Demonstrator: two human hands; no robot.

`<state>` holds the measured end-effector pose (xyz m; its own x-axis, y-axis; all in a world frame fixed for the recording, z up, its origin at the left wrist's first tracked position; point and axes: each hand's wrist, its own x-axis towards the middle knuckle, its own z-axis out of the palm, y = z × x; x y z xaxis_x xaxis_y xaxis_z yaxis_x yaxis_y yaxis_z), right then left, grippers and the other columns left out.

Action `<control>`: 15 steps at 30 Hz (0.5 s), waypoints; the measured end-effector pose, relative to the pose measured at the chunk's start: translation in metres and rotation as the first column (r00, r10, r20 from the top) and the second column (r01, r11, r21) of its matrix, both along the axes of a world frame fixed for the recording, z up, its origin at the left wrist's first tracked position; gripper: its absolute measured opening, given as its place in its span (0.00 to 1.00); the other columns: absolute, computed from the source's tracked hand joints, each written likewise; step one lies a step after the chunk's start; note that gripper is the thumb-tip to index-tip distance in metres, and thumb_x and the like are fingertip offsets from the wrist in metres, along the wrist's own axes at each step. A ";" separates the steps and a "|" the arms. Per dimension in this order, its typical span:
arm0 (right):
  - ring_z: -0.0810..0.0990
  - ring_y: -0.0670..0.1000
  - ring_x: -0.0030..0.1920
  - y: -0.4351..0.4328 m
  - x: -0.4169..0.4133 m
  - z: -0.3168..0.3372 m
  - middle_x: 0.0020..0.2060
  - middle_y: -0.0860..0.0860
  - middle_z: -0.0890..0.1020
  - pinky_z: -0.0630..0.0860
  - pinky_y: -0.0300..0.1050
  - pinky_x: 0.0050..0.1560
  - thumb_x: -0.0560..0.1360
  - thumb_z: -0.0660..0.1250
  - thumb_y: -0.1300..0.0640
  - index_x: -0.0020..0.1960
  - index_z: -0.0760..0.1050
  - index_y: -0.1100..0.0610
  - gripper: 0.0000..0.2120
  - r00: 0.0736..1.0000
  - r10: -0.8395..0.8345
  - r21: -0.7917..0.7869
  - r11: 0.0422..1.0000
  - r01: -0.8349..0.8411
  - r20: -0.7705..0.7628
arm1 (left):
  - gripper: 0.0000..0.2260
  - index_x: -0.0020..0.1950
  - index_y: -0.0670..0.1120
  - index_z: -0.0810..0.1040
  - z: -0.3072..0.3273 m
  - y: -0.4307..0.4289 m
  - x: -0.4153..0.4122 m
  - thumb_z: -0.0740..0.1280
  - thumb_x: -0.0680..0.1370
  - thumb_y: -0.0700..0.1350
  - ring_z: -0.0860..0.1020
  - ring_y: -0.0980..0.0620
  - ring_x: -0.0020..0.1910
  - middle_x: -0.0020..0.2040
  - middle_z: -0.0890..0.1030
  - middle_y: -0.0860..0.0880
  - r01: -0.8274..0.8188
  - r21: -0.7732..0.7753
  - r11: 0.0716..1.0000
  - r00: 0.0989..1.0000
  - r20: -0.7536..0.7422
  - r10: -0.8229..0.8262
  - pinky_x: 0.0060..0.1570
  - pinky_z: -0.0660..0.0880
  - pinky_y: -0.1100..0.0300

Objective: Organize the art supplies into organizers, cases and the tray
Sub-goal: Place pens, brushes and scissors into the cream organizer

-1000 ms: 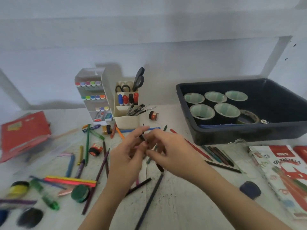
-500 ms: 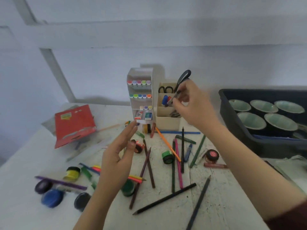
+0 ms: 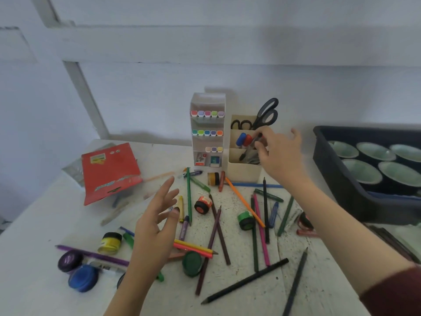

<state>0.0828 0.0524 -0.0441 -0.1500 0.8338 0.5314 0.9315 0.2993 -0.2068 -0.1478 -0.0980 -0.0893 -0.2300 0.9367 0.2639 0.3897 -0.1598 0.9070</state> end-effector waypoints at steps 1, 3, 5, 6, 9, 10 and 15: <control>0.79 0.53 0.46 -0.001 -0.001 0.001 0.40 0.47 0.81 0.49 0.56 0.70 0.80 0.56 0.55 0.58 0.71 0.53 0.09 1.000 -0.010 -0.002 1.000 0.010 0.020 | 0.28 0.66 0.66 0.64 -0.001 0.001 -0.001 0.60 0.79 0.33 0.74 0.66 0.58 0.58 0.76 0.62 0.002 0.001 1.000 1.000 0.005 -0.002 0.51 0.70 0.72; 0.79 0.53 0.46 -0.004 -0.004 0.003 0.37 0.45 0.76 0.46 0.59 0.71 0.81 0.55 0.55 0.58 0.72 0.54 0.10 0.996 -0.036 -0.013 0.999 0.038 0.079 | 0.28 0.66 0.66 0.64 -0.001 0.002 -0.002 0.60 0.79 0.33 0.75 0.65 0.58 0.58 0.76 0.61 0.009 0.004 1.000 1.000 0.010 -0.009 0.52 0.70 0.71; 0.79 0.53 0.47 -0.007 -0.007 0.004 0.37 0.46 0.72 0.43 0.61 0.72 0.81 0.54 0.54 0.58 0.73 0.53 0.11 0.984 -0.058 -0.036 0.997 0.065 0.166 | 0.28 0.66 0.66 0.64 -0.003 0.003 -0.002 0.60 0.79 0.33 0.74 0.65 0.58 0.58 0.76 0.61 0.015 0.006 1.000 1.000 0.007 -0.015 0.52 0.70 0.71; 0.79 0.53 0.47 -0.007 -0.009 0.004 0.37 0.46 0.74 0.41 0.62 0.71 0.81 0.54 0.54 0.58 0.73 0.52 0.12 0.978 -0.061 -0.045 0.996 0.072 0.200 | 0.28 0.66 0.66 0.64 -0.003 0.003 -0.002 0.60 0.79 0.33 0.74 0.65 0.58 0.58 0.76 0.61 0.016 0.007 1.000 1.000 0.004 -0.016 0.52 0.70 0.72; 0.79 0.52 0.50 -0.005 -0.011 0.001 0.42 0.48 0.80 0.38 0.65 0.70 0.81 0.54 0.52 0.56 0.75 0.49 0.12 0.964 -0.054 -0.071 0.995 0.075 0.261 | 0.27 0.67 0.65 0.65 -0.005 0.005 -0.005 0.60 0.79 0.34 0.74 0.66 0.58 0.58 0.76 0.61 0.020 0.000 1.000 1.000 0.001 -0.020 0.50 0.70 0.76; 0.79 0.51 0.52 -0.005 -0.012 0.000 0.43 0.47 0.80 0.37 0.65 0.70 0.81 0.54 0.52 0.55 0.75 0.48 0.12 0.960 -0.048 -0.080 0.994 0.073 0.277 | 0.27 0.67 0.65 0.65 -0.006 0.005 -0.006 0.60 0.79 0.34 0.74 0.66 0.57 0.58 0.76 0.61 0.023 -0.005 1.000 1.000 0.004 -0.023 0.50 0.70 0.77; 0.78 0.51 0.53 -0.004 -0.017 -0.001 0.43 0.46 0.81 0.35 0.66 0.69 0.80 0.55 0.52 0.53 0.77 0.46 0.11 0.952 -0.048 -0.080 0.994 0.075 0.302 | 0.28 0.66 0.64 0.65 -0.006 0.007 -0.012 0.60 0.78 0.33 0.75 0.66 0.56 0.57 0.76 0.60 0.033 -0.012 0.999 0.999 0.009 -0.033 0.48 0.69 0.78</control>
